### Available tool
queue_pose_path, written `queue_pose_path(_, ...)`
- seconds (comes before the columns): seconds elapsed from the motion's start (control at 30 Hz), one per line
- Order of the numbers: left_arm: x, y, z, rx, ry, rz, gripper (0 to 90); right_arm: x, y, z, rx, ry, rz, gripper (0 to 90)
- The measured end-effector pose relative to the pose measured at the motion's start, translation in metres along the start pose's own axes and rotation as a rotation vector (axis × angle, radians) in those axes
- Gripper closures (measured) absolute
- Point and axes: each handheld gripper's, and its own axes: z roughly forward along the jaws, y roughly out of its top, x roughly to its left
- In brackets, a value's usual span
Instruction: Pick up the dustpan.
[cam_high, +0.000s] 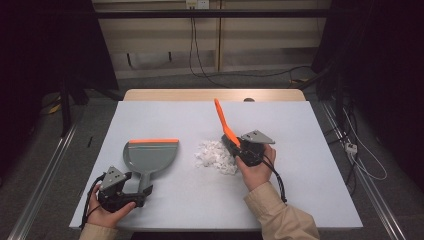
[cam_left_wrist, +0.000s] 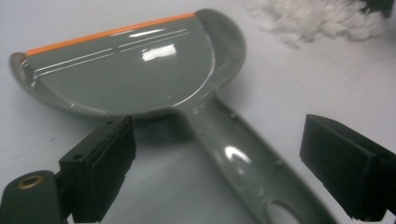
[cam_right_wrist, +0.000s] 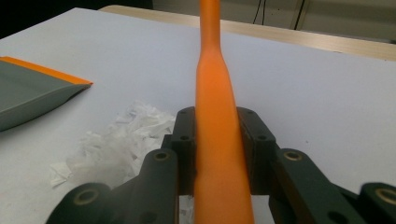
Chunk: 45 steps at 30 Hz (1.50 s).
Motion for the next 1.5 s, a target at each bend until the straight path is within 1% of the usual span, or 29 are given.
queue_pose_path(0.1,0.003,-0.001,-0.001,0.006,0.010,-0.011,11.0,-0.004,0.001,-0.002,-0.002,0.000,0.001,71.4)
queue_pose_path(0.13,0.004,-0.001,-0.001,0.016,0.018,-0.023,11.2,-0.005,0.001,-0.002,-0.001,-0.001,0.004,71.4)
queue_pose_path(0.2,0.005,-0.001,-0.002,0.018,0.021,-0.022,12.4,-0.007,0.002,-0.003,-0.005,0.001,0.010,71.4)
queue_pose_path(0.23,0.008,-0.002,-0.003,0.021,0.035,-0.032,12.9,-0.007,0.002,-0.003,-0.005,0.003,0.015,71.4)
queue_pose_path(0.3,0.009,-0.002,-0.003,0.027,0.041,-0.038,13.6,-0.009,0.002,-0.004,-0.007,0.003,0.015,71.4)
queue_pose_path(0.43,0.017,-0.003,-0.007,0.036,0.085,-0.061,17.6,-0.010,0.002,-0.003,-0.007,0.007,0.019,71.4)
queue_pose_path(0.5,0.019,-0.002,-0.007,0.023,0.077,-0.077,18.8,-0.010,0.002,-0.003,-0.007,0.006,0.018,71.4)
queue_pose_path(0.53,0.019,-0.001,-0.007,0.022,0.070,-0.073,20.1,-0.010,0.003,-0.004,-0.007,0.009,0.015,71.4)
queue_pose_path(0.57,0.015,0.002,-0.006,0.034,0.057,-0.053,21.3,-0.010,0.003,-0.004,-0.008,0.009,0.015,71.4)
queue_pose_path(0.6,0.015,0.002,-0.006,0.034,0.057,-0.053,22.6,-0.010,0.003,-0.004,-0.008,0.009,0.014,71.4)
queue_pose_path(0.63,0.013,0.004,-0.004,0.035,0.046,-0.043,23.7,-0.010,0.003,-0.004,-0.009,0.009,0.014,71.4)
queue_pose_path(0.67,0.011,0.005,-0.003,0.045,0.045,-0.038,24.6,-0.010,0.003,-0.004,-0.007,0.010,0.015,71.4)
queue_pose_path(0.7,0.011,0.006,-0.001,0.060,0.047,-0.035,24.6,-0.010,0.003,-0.004,-0.007,0.010,0.015,71.4)
queue_pose_path(0.77,0.010,0.009,0.005,0.081,0.044,-0.055,26.8,-0.010,0.003,-0.004,-0.005,0.007,0.012,71.4)
queue_pose_path(0.83,0.010,0.011,0.005,0.088,0.044,-0.063,35.4,-0.010,0.003,-0.005,-0.006,0.005,0.012,71.4)
queue_pose_path(0.87,0.010,0.012,0.006,0.088,0.056,-0.063,35.4,-0.010,0.003,-0.005,-0.006,0.005,0.012,71.4)
queue_pose_path(0.93,0.011,0.013,0.008,0.102,0.067,-0.074,44.1,-0.010,0.003,-0.006,-0.008,0.002,0.007,71.4)
queue_pose_path(0.97,0.012,0.014,0.008,0.110,0.069,-0.078,45.2,-0.010,0.003,-0.006,-0.008,0.002,0.005,71.4)
queue_pose_path(1.0,0.013,0.014,0.010,0.113,0.069,-0.093,46.3,-0.010,0.003,-0.007,-0.009,0.001,0.007,71.4)
queue_pose_path(1.03,0.013,0.014,0.011,0.117,0.061,-0.095,48.5,-0.011,0.003,-0.007,-0.011,-0.001,0.008,71.4)
queue_pose_path(1.13,0.012,0.017,0.014,0.124,0.070,-0.101,50.8,-0.011,0.003,-0.007,-0.010,-0.005,0.008,71.4)
queue_pose_path(1.17,0.011,0.018,0.015,0.127,0.080,-0.102,51.3,-0.011,0.003,-0.007,-0.008,-0.005,0.006,71.4)
queue_pose_path(1.23,0.011,0.019,0.017,0.136,0.078,-0.104,55.8,-0.011,0.003,-0.006,-0.008,-0.005,0.002,71.4)
queue_pose_path(1.3,0.009,0.019,0.019,0.150,0.074,-0.093,59.5,-0.011,0.003,-0.006,-0.011,-0.004,-0.003,71.4)
queue_pose_path(1.33,0.009,0.019,0.020,0.147,0.094,-0.075,61.6,-0.010,0.003,-0.006,-0.011,-0.004,-0.005,71.4)
queue_pose_path(1.37,0.009,0.019,0.020,0.147,0.094,-0.075,62.0,-0.011,0.003,-0.005,-0.011,-0.005,-0.003,71.4)
queue_pose_path(1.4,0.013,0.020,0.018,0.130,0.078,-0.084,62.2,-0.011,0.003,-0.005,-0.010,-0.007,-0.002,71.4)
queue_pose_path(1.47,0.013,0.021,0.016,0.129,0.076,-0.081,62.5,-0.011,0.002,-0.004,-0.009,-0.007,0.000,71.4)
queue_pose_path(1.5,0.014,0.021,0.014,0.117,0.073,-0.080,62.6,-0.011,0.003,-0.004,-0.011,-0.007,0.001,71.4)
